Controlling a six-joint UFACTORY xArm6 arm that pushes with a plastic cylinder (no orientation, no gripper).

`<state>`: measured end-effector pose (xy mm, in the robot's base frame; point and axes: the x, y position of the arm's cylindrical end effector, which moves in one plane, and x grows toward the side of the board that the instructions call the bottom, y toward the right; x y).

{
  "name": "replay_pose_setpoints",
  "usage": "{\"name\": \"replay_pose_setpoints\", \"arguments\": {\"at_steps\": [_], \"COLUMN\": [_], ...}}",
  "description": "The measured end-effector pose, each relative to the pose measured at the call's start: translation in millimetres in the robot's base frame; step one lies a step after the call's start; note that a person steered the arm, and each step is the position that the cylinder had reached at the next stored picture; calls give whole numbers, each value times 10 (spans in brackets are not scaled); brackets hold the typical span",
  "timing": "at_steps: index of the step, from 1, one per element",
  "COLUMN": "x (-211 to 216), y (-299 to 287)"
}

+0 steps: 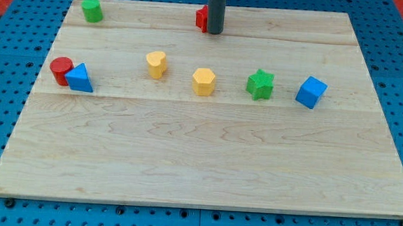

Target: Nudge the yellow hexagon left a bit

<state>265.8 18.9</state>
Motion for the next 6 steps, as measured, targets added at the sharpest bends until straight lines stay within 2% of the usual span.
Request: {"name": "replay_pose_setpoints", "arguments": {"at_steps": [1,2,6], "x": [619,832,970], "y": [287,145,133]}}
